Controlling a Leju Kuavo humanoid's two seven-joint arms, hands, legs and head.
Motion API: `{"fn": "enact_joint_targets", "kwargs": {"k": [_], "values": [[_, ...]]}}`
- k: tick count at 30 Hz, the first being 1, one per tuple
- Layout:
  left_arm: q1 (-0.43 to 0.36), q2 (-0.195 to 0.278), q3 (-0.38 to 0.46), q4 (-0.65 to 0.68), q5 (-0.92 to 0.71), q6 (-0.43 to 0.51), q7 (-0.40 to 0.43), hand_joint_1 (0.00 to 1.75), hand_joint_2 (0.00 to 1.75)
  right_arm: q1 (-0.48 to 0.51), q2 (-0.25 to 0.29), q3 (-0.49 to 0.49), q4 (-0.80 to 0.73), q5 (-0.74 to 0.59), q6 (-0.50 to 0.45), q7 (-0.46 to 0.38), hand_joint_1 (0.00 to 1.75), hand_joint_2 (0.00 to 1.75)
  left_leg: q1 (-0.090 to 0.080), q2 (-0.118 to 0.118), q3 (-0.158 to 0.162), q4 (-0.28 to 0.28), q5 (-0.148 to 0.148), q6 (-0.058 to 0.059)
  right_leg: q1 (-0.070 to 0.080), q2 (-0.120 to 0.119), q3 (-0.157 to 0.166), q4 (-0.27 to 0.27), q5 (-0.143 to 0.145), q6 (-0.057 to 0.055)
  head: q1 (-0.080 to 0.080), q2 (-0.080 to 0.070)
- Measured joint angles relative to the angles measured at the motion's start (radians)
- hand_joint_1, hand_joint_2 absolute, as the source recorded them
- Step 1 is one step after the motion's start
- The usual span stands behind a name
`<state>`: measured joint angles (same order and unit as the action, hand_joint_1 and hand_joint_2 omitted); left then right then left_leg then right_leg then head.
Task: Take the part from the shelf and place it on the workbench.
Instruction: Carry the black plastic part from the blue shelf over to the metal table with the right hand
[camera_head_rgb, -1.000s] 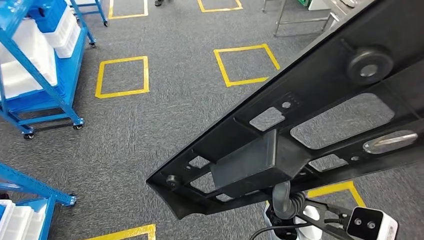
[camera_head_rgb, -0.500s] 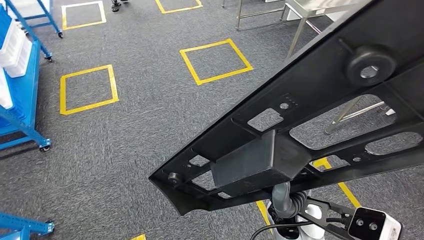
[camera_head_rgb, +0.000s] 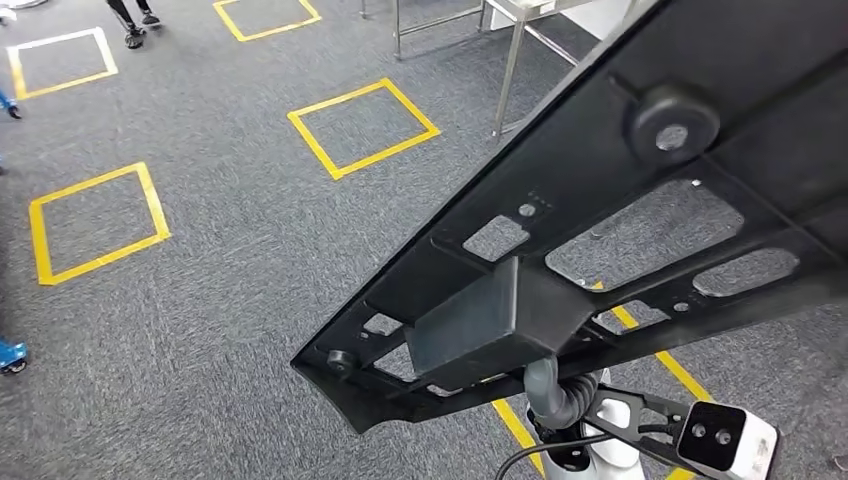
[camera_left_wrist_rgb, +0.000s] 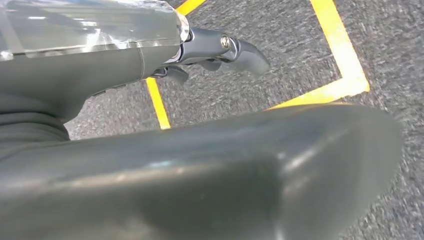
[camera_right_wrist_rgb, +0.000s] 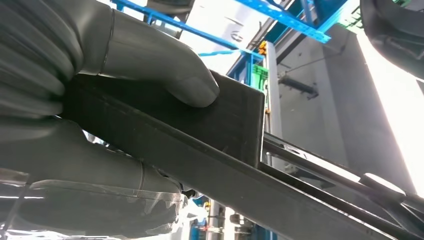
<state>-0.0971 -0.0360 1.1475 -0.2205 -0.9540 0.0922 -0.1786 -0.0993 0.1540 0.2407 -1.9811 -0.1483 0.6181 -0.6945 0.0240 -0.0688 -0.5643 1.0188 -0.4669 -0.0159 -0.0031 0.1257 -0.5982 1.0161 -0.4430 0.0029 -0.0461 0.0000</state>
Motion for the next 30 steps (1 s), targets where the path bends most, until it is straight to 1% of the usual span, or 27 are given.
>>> {"fn": "enact_joint_targets", "kwargs": {"k": [1, 2, 3, 4, 5, 6, 7, 8, 9, 10, 12, 13, 14, 16, 17, 18, 19, 20, 22, 23, 24, 25, 26, 27, 28, 29, 30], "values": [[-0.002, -0.002, 0.000, 0.000, 0.000, -0.001, 0.001, 0.00, 0.00, -0.002, -0.004, 0.003, 0.000, 0.001, -0.007, 0.000, 1.75, 1.75, 0.000, 0.011, 0.002, -0.004, 0.002, 0.007, -0.001, -0.005, -0.002, 0.003, -0.001, 0.005, 0.000, 0.000], [-0.003, -0.005, 0.000, 0.000, 0.000, -0.003, 0.002, 0.00, 0.00, -0.005, -0.008, 0.006, 0.000, 0.001, -0.015, 0.000, 1.75, 1.75, 0.000, 0.023, 0.004, -0.008, 0.005, 0.014, 0.001, -0.023, -0.008, 0.014, -0.009, 0.010, 0.000, 0.000], [-0.005, -0.007, 0.000, 0.000, 0.000, -0.005, 0.003, 0.00, 0.00, -0.010, -0.013, 0.010, 0.001, 0.000, -0.022, 0.000, 1.75, 1.75, 0.001, 0.036, 0.006, -0.012, 0.006, 0.021, 0.002, -0.049, -0.024, 0.045, -0.028, 0.014, 0.000, 0.000], [-0.006, -0.009, 0.000, 0.000, 0.000, -0.007, 0.004, 0.00, 0.00, -0.015, -0.017, 0.014, 0.002, -0.003, -0.027, 0.000, 1.75, 1.75, -0.001, 0.048, 0.007, -0.014, 0.007, 0.026, 0.002, -0.082, -0.048, 0.094, -0.054, 0.017, 0.000, 0.000], [-0.005, -0.010, 0.001, 0.000, 0.002, -0.008, 0.004, 0.00, 0.00, -0.020, -0.020, 0.020, 0.004, -0.007, -0.031, 0.000, 1.75, 1.75, -0.003, 0.061, 0.007, -0.015, 0.006, 0.029, 0.001, -0.103, -0.083, 0.162, -0.085, 0.020, 0.000, 0.000], [-0.004, -0.011, 0.002, 0.000, 0.005, -0.009, 0.005, 0.00, 0.00, -0.023, -0.024, 0.025, 0.007, -0.012, -0.034, 0.000, 1.75, 1.75, -0.005, 0.075, 0.007, -0.014, 0.004, 0.031, -0.001, -0.114, -0.118, 0.230, -0.112, 0.023, 0.000, 0.000], [-0.004, -0.012, 0.003, 0.000, 0.008, -0.009, 0.006, 0.00, 0.00, -0.024, -0.028, 0.031, 0.012, -0.017, -0.036, 0.000, 1.75, 1.75, -0.007, 0.088, 0.007, -0.014, 0.003, 0.032, -0.002, -0.118, -0.144, 0.278, -0.124, 0.025, 0.000, 0.000], [-0.004, -0.013, 0.004, 0.000, 0.010, -0.009, 0.007, 0.00, 0.00, -0.025, -0.032, 0.036, 0.016, -0.021, -0.039, 0.000, 1.75, 1.75, -0.008, 0.101, 0.009, -0.014, 0.001, 0.032, -0.003, -0.121, -0.153, 0.293, -0.119, 0.026, 0.000, 0.000], [-0.004, -0.014, 0.005, 0.000, 0.011, -0.009, 0.007, 0.00, 0.00, -0.025, -0.035, 0.040, 0.020, -0.023, -0.040, 0.000, 1.75, 1.75, -0.008, 0.112, 0.011, -0.014, -0.002, 0.031, -0.003, -0.124, -0.139, 0.264, -0.094, 0.024, 0.000, 0.000], [-0.005, -0.016, 0.006, 0.000, 0.011, -0.009, 0.007, 0.00, 0.00, -0.027, -0.038, 0.044, 0.023, -0.024, -0.041, 0.000, 1.75, 1.75, -0.008, 0.122, 0.015, -0.014, -0.004, 0.029, -0.002, -0.132, -0.108, 0.203, -0.059, 0.021, 0.000, 0.000], [-0.007, -0.020, 0.006, 0.000, 0.015, -0.009, 0.007, 0.00, 0.00, -0.037, -0.043, 0.053, 0.029, -0.031, -0.039, 0.000, 1.75, 1.75, -0.011, 0.140, 0.024, -0.014, -0.011, 0.023, 0.006, -0.172, -0.034, 0.059, -0.007, 0.009, 0.000, 0.000], [-0.007, -0.021, 0.007, 0.000, 0.017, -0.009, 0.007, 0.00, 0.00, -0.043, -0.045, 0.059, 0.033, -0.034, -0.038, 0.000, 1.75, 1.75, -0.012, 0.148, 0.027, -0.014, -0.013, 0.018, 0.011, -0.186, -0.013, 0.018, 0.003, 0.002, 0.000, 0.000], [-0.007, -0.022, 0.008, 0.000, 0.019, -0.009, 0.008, 0.00, 0.00, -0.049, -0.046, 0.064, 0.036, -0.036, -0.036, 0.000, 1.75, 1.75, -0.013, 0.156, 0.029, -0.015, -0.016, 0.012, 0.016, -0.193, -0.004, -0.002, 0.003, -0.004, 0.000, 0.000], [-0.009, -0.024, 0.010, 0.000, 0.020, -0.009, 0.009, 0.00, 0.00, -0.054, -0.048, 0.073, 0.043, -0.037, -0.034, 0.000, 1.75, 1.75, -0.013, 0.171, 0.035, -0.018, -0.020, 0.001, 0.017, -0.173, -0.005, -0.005, 0.004, -0.013, 0.000, 0.000], [-0.011, -0.025, 0.011, 0.000, 0.021, -0.009, 0.009, 0.00, 0.00, -0.056, -0.049, 0.077, 0.046, -0.037, -0.033, 0.000, 1.75, 1.75, -0.013, 0.165, 0.037, -0.015, -0.024, -0.004, 0.015, -0.163, -0.002, -0.010, 0.006, -0.018, 0.000, 0.000], [-0.012, -0.026, 0.012, 0.000, 0.021, -0.009, 0.009, 0.00, 0.00, -0.059, -0.050, 0.081, 0.049, -0.038, -0.033, 0.000, 1.75, 1.75, -0.012, 0.148, 0.033, 0.000, -0.035, -0.009, 0.011, -0.153, 0.003, -0.016, 0.008, -0.024, 0.000, 0.000], [-0.012, -0.026, 0.013, 0.000, 0.021, -0.009, 0.009, 0.00, 0.00, -0.063, -0.051, 0.086, 0.052, -0.039, -0.032, 0.000, 1.75, 1.75, -0.010, 0.125, 0.018, 0.036, -0.057, -0.013, 0.007, -0.143, 0.007, -0.022, 0.010, -0.029, 0.000, 0.000], [-0.011, -0.027, 0.014, 0.000, 0.021, -0.009, 0.009, 0.00, 0.00, -0.067, -0.051, 0.090, 0.056, -0.040, -0.032, 0.000, 1.75, 1.75, -0.008, 0.099, -0.010, 0.093, -0.085, -0.016, 0.006, -0.133, 0.009, -0.024, 0.011, -0.033, 0.000, 0.000], [-0.005, -0.028, 0.017, 0.000, 0.019, -0.008, 0.009, 0.00, 0.00, -0.071, -0.052, 0.097, 0.064, -0.043, -0.032, 0.000, 1.75, 1.75, -0.007, 0.079, -0.082, 0.228, -0.139, -0.020, 0.007, -0.108, 0.009, -0.023, 0.010, -0.037, 0.000, 0.000], [-0.003, -0.028, 0.018, 0.000, 0.019, -0.007, 0.009, 0.00, 0.00, -0.071, -0.053, 0.098, 0.067, -0.044, -0.032, 0.000, 1.75, 1.75, -0.007, 0.077, -0.107, 0.267, -0.143, -0.021, 0.008, -0.094, 0.009, -0.022, 0.009, -0.038, 0.000, 0.000], [-0.002, -0.028, 0.019, 0.000, 0.018, -0.006, 0.009, 0.00, 0.00, -0.071, -0.054, 0.100, 0.071, -0.045, -0.033, 0.000, 1.75, 1.75, -0.007, 0.076, -0.114, 0.267, -0.126, -0.021, 0.008, -0.079, 0.010, -0.020, 0.009, -0.037, 0.000, 0.000], [-0.002, -0.028, 0.020, 0.000, 0.018, -0.006, 0.008, 0.00, 0.00, -0.071, -0.055, 0.102, 0.074, -0.045, -0.036, 0.000, 1.75, 1.75, -0.007, 0.072, -0.101, 0.227, -0.091, -0.020, 0.008, -0.065, 0.013, -0.019, 0.008, -0.035, 0.000, 0.000], [-0.002, -0.028, 0.021, 0.000, 0.017, -0.006, 0.006, 0.00, 0.00, -0.073, -0.055, 0.105, 0.077, -0.045, -0.040, 0.000, 1.75, 1.75, -0.006, 0.061, -0.073, 0.157, -0.047, -0.017, 0.007, -0.051, 0.015, -0.017, 0.006, -0.033, 0.000, 0.000], [-0.003, -0.027, 0.021, 0.000, 0.016, -0.007, 0.004, 0.00, 0.00, -0.075, -0.056, 0.108, 0.080, -0.044, -0.044, 0.000, 1.75, 1.75, -0.005, 0.038, -0.042, 0.086, -0.015, -0.014, 0.008, -0.039, 0.016, -0.014, 0.004, -0.029, 0.000, 0.000], [-0.003, -0.027, 0.022, 0.000, 0.015, -0.008, 0.002, 0.00, 0.00, -0.078, -0.057, 0.111, 0.083, -0.043, -0.048, 0.000, 1.75, 1.75, -0.003, 0.019, -0.018, 0.031, 0.005, -0.011, 0.008, -0.028, 0.015, -0.010, 0.002, -0.025, 0.000, 0.000], [-0.004, -0.027, 0.022, 0.000, 0.014, -0.008, 0.001, 0.00, 0.00, -0.082, -0.057, 0.115, 0.085, -0.043, -0.051, 0.000, 1.75, 1.75, -0.003, 0.004, -0.004, -0.001, 0.011, -0.007, 0.007, -0.018, 0.012, -0.008, 0.002, -0.020, 0.000, 0.000], [-0.005, -0.027, 0.022, 0.000, 0.014, -0.009, -0.001, 0.00, 0.00, -0.085, -0.058, 0.118, 0.087, -0.045, -0.053, 0.000, 1.75, 1.75, -0.005, 0.000, 0.000, -0.009, 0.007, -0.003, 0.006, -0.008, 0.008, -0.007, 0.003, -0.014, 0.000, 0.000]]}}
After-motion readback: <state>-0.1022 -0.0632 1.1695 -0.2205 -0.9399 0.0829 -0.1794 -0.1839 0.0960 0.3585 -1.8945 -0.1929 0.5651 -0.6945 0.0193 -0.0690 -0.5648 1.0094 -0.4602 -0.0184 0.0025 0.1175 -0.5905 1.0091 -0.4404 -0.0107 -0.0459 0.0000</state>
